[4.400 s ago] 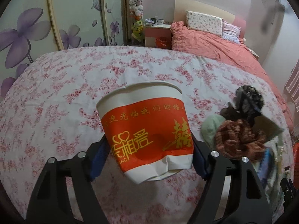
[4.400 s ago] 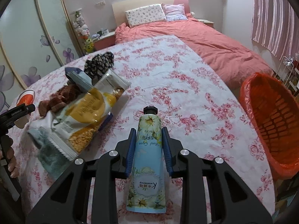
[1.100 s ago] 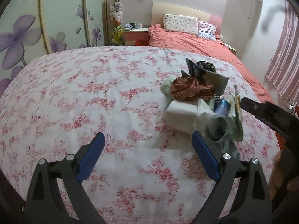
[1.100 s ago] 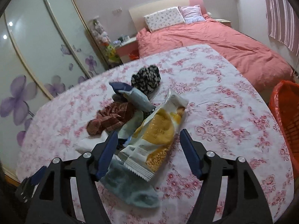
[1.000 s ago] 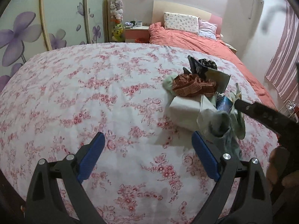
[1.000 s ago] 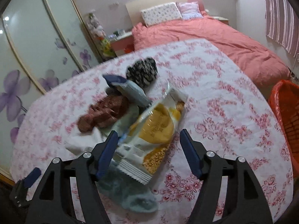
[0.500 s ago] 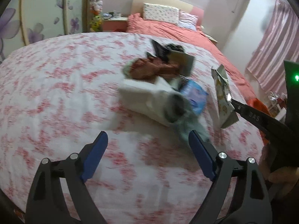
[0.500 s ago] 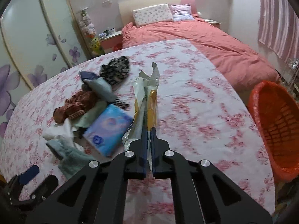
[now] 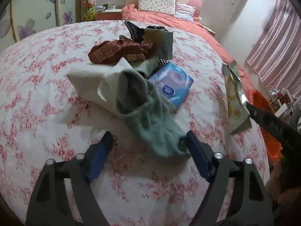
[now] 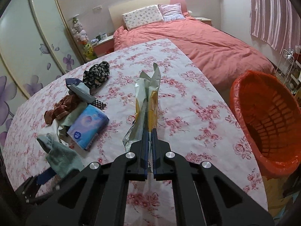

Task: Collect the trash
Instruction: 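Grasp the grey sock with the left tool while the right tool holds the wrapper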

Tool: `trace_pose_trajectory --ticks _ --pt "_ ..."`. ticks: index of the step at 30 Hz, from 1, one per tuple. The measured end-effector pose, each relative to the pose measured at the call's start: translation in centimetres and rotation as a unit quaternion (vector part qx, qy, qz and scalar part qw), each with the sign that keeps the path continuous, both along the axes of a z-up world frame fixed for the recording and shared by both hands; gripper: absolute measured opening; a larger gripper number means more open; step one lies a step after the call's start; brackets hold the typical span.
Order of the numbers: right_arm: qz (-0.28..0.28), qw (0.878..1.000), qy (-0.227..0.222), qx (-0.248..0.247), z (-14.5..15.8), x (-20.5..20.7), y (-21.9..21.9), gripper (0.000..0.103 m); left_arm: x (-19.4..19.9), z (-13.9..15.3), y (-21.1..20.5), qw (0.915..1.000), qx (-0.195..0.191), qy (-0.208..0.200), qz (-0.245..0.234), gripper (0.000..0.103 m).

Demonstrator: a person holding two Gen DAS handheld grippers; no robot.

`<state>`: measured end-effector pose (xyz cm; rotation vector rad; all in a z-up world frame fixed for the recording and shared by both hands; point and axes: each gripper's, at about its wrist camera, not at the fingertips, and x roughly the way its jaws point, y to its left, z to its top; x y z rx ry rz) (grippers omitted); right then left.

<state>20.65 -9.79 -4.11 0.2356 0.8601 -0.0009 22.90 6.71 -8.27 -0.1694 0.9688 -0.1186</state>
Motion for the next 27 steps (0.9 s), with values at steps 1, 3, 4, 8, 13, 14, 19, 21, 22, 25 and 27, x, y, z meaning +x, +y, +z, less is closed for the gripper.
trace_pose_trajectory --ticks 1,3,4,8,13,14,19,21,22,25,27 --pt "0.0 1.0 0.001 0.001 -0.1 0.0 0.0 0.004 0.3 0.0 0.1 1.0 0.0 -0.002 -0.001 0.065" --pt "-0.001 1.0 0.002 0.003 -0.2 -0.1 -0.4 0.004 0.6 0.0 0.0 0.9999 -0.005 -0.006 -0.01 0.041" --pt "-0.001 1.0 0.002 0.004 -0.2 -0.2 -0.6 0.004 0.7 -0.1 0.1 0.9997 -0.013 -0.006 -0.018 0.035" --pt "-0.003 1.0 -0.003 0.007 0.2 -0.5 -1.0 0.004 0.4 0.2 0.2 0.9989 -0.029 -0.01 -0.036 0.014" --pt "-0.003 1.0 -0.017 0.013 1.0 -1.0 -1.4 0.004 -0.1 1.4 0.1 0.9981 -0.031 -0.02 -0.048 0.012" --pt "-0.003 1.0 -0.019 0.014 1.2 -1.1 -1.4 0.004 -0.2 1.7 0.1 0.998 -0.031 -0.022 -0.05 0.012" --pt "-0.006 0.999 -0.036 0.02 2.2 -1.8 -2.1 0.004 -0.3 3.2 -0.4 0.9972 -0.028 -0.03 -0.063 0.012" --pt "-0.007 0.999 -0.043 0.023 2.8 -2.1 -2.4 0.004 -0.1 4.1 -0.6 0.9967 -0.026 -0.035 -0.069 0.012" --pt "-0.008 0.999 -0.046 0.025 3.0 -2.2 -2.5 0.004 0.0 4.6 -0.6 0.9964 -0.024 -0.038 -0.072 0.012" --pt "-0.011 0.998 -0.058 0.032 3.8 -2.4 -2.9 0.004 0.4 6.7 -0.8 0.9953 -0.012 -0.056 -0.078 0.012" --pt "-0.012 0.997 -0.066 0.034 4.3 -2.5 -3.0 0.004 0.9 7.9 -0.9 0.9945 -0.005 -0.064 -0.083 0.012"
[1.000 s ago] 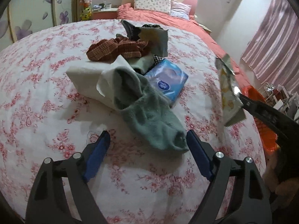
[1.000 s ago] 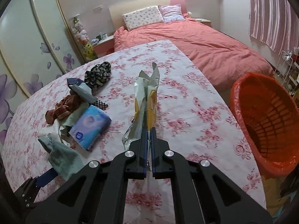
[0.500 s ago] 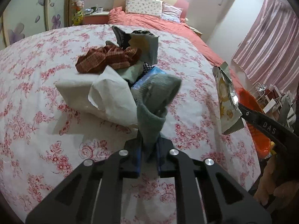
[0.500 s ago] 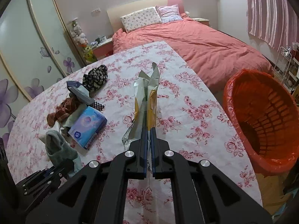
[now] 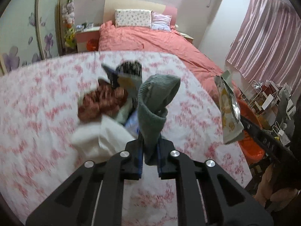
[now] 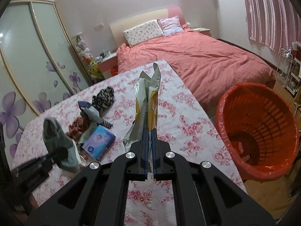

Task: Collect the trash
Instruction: 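Grasp the grey sock with the left tool while the right tool holds the wrapper, then move both tools over the orange basket and release the wrapper and sock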

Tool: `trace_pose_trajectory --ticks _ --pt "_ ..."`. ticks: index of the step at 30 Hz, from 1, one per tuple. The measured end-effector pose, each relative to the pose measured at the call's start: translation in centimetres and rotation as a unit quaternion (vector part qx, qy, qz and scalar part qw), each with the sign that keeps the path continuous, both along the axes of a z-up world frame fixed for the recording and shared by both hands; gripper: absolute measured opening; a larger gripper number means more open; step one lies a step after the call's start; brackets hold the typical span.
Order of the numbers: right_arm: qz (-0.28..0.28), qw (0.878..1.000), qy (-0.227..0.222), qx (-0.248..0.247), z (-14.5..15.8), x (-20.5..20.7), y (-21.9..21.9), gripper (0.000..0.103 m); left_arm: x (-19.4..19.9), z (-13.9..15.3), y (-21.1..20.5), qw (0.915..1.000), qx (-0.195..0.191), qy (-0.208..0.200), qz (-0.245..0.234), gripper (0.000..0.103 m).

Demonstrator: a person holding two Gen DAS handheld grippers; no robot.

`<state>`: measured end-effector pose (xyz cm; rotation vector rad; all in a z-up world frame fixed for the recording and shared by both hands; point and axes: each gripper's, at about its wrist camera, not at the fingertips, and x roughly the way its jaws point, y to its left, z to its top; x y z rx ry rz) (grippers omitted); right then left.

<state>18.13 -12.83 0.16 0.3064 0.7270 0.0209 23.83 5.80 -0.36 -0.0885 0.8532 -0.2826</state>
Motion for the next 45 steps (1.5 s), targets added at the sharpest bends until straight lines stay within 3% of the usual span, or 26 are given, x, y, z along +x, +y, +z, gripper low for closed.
trace_pose_trajectory --ticks 14,24,30,35,45 --pt "-0.004 0.999 -0.041 0.009 3.0 -0.3 -1.3 0.004 4.3 4.8 -1.4 0.9995 0.013 -0.02 -0.02 0.012" --pt "-0.028 0.998 -0.049 0.024 4.1 -1.2 -4.3 0.004 5.6 7.2 -5.4 0.9967 0.045 -0.037 -0.056 0.012" --pt "-0.047 0.998 -0.045 0.025 3.8 -1.1 -6.4 0.004 5.4 7.7 -9.4 0.9939 0.043 -0.046 -0.09 0.012" --pt "-0.083 0.995 -0.051 0.025 3.9 -1.7 -9.6 0.004 5.3 7.5 -13.7 0.9897 0.043 -0.05 -0.128 0.012" --pt "-0.155 0.987 -0.038 0.032 1.5 -3.1 -14.7 0.004 5.4 3.4 -23.2 0.9777 0.014 -0.003 -0.21 0.012"
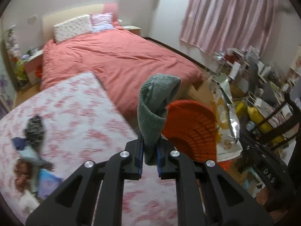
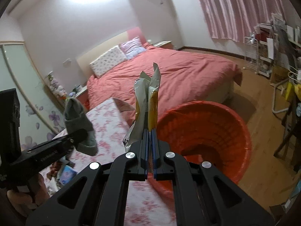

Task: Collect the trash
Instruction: 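Move both tools over the orange basket and release the wrapper and sock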

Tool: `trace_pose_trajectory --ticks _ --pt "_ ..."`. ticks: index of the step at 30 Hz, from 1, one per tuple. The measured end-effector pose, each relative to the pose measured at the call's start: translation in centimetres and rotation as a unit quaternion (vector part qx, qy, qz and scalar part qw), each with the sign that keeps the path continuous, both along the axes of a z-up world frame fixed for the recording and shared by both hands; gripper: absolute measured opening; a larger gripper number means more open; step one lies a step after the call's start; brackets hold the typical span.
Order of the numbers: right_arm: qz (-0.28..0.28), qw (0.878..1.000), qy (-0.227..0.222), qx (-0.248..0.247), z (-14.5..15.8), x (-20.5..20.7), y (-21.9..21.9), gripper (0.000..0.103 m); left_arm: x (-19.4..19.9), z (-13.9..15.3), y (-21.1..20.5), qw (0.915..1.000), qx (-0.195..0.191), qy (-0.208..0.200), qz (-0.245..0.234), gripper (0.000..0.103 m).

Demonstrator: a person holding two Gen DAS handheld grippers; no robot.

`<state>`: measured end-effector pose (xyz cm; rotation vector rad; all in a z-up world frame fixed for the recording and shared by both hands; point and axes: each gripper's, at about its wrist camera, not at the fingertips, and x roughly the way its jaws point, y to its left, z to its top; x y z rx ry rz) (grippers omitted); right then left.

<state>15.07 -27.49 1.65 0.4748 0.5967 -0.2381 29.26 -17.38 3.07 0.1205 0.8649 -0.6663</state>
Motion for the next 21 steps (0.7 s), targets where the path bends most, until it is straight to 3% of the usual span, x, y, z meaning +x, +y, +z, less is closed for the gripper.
trace_pose_trajectory --ticks 9,19,21 --pt "-0.054 0.998 0.012 0.014 -1.4 -1.0 -3.6 0.004 -1.0 -4.0 -7.3 0.997 0.004 0.034 -0.069 0.012" --pt "-0.056 0.998 0.026 0.033 -3.4 -0.4 -5.2 0.004 0.0 -7.1 -10.1 0.9949 0.017 0.061 -0.079 0.013" --pt "-0.052 0.998 0.03 0.037 -3.8 -0.3 -5.4 0.004 0.4 -7.7 -10.3 0.9947 0.022 0.066 -0.075 0.023"
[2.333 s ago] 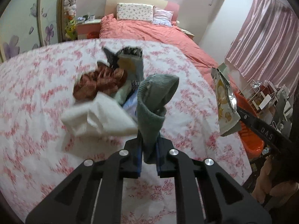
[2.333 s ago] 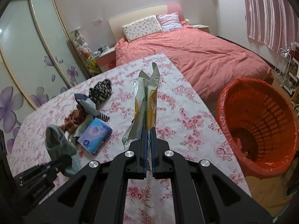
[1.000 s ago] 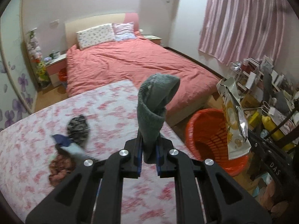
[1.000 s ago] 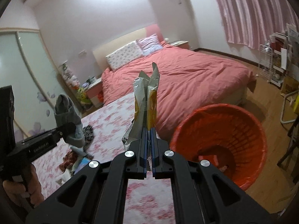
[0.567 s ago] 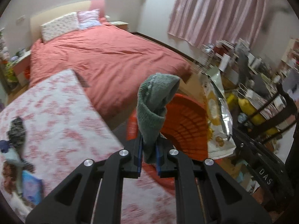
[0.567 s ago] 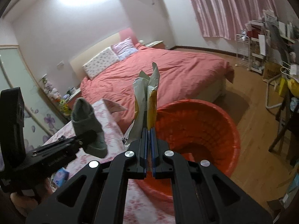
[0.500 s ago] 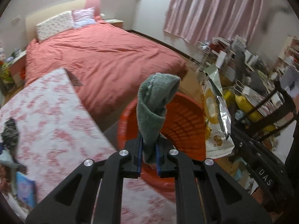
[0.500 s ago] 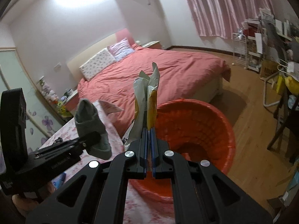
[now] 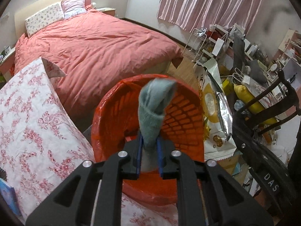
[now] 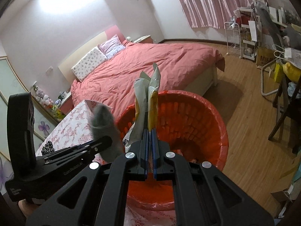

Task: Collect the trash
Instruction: 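Move both tools over the orange basket and release the wrapper and sock, then grasp the blue tissue pack with the right tool while the left tool grasps the white tissue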

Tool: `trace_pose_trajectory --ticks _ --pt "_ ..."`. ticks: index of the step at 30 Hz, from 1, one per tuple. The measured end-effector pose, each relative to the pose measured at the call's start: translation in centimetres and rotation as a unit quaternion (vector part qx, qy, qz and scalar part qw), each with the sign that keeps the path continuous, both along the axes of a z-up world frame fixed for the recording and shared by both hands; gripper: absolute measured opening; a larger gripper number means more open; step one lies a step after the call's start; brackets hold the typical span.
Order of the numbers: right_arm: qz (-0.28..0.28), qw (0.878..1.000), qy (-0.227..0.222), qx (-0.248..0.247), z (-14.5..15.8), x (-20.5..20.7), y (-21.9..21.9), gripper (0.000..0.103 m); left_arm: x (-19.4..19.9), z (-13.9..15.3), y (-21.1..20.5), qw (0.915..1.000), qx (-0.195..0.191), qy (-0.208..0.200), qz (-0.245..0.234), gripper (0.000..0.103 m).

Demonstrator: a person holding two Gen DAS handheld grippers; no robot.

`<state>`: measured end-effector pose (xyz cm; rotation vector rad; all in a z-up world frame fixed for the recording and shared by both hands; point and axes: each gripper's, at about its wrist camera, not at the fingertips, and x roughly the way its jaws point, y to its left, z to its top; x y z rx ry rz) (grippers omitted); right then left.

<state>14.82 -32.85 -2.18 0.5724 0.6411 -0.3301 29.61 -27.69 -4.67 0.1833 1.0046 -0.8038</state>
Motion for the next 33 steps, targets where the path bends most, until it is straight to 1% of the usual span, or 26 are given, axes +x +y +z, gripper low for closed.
trace_pose_trajectory --ticks 2,4,6,8,11,12,15,16,18,19,20,22,26,27,29,30,33 --pt "0.0 1.0 0.005 0.008 -0.5 0.2 -0.3 0.006 0.4 -0.4 -0.1 1.0 0.005 0.001 0.005 0.032" --pt "0.003 1.0 0.011 0.014 -0.9 0.3 -0.5 0.011 0.7 -0.8 0.2 0.9999 0.009 0.002 0.011 0.034" --pt "0.003 1.0 0.016 0.019 -1.2 0.4 -0.5 0.022 1.1 -1.0 0.7 0.9997 0.013 0.004 0.018 0.036" --pt "0.002 1.0 0.018 0.024 -1.2 0.3 -0.4 0.026 1.3 -1.0 1.2 0.9996 0.016 0.002 0.025 0.037" --pt "0.002 1.0 0.02 0.023 -0.9 0.2 -0.2 0.027 1.5 -0.8 2.6 0.999 0.02 -0.001 0.039 0.043" --pt "0.003 1.0 0.019 0.021 -0.6 0.1 0.1 0.029 1.5 -0.6 3.3 0.9986 0.024 -0.006 0.047 0.046" --pt "0.008 1.0 0.016 0.014 0.0 0.2 0.8 0.038 1.1 -0.1 5.3 0.9969 0.036 -0.021 0.066 0.053" --pt "0.013 1.0 0.014 0.01 0.4 0.2 1.4 0.039 1.0 0.1 6.0 0.9963 0.039 -0.025 0.071 0.054" --pt "0.026 1.0 0.012 0.002 1.1 0.1 2.6 0.042 0.7 0.5 7.8 0.9946 0.049 -0.038 0.084 0.061" --pt "0.03 0.999 0.011 -0.001 1.3 0.3 3.1 0.043 0.4 0.8 8.7 0.9933 0.054 -0.046 0.092 0.062" --pt "0.037 0.999 0.01 -0.004 1.7 0.4 3.6 0.046 0.2 0.9 9.7 0.9921 0.059 -0.052 0.098 0.065" --pt "0.049 0.999 0.008 -0.01 2.3 0.5 5.0 0.049 -0.2 1.5 12.2 0.9888 0.069 -0.065 0.115 0.066" --pt "0.083 0.996 0.007 -0.025 3.4 1.0 8.4 0.056 -1.0 2.7 17.6 0.9811 0.078 -0.082 0.157 0.069" --pt "0.092 0.995 0.006 -0.028 3.6 1.0 9.2 0.058 -1.4 3.0 19.7 0.9777 0.08 -0.086 0.174 0.069" --pt "0.12 0.992 0.009 -0.033 3.9 1.5 11.5 0.06 -1.7 3.5 22.1 0.9725 0.083 -0.091 0.198 0.07" --pt "0.133 0.99 0.011 -0.036 3.9 1.7 12.5 0.062 -2.1 3.6 24.2 0.968 0.087 -0.093 0.216 0.07" --pt "0.18 0.982 0.021 -0.043 3.6 2.6 16.3 0.066 -3.0 3.8 28.5 0.957 0.091 -0.098 0.257 0.073"
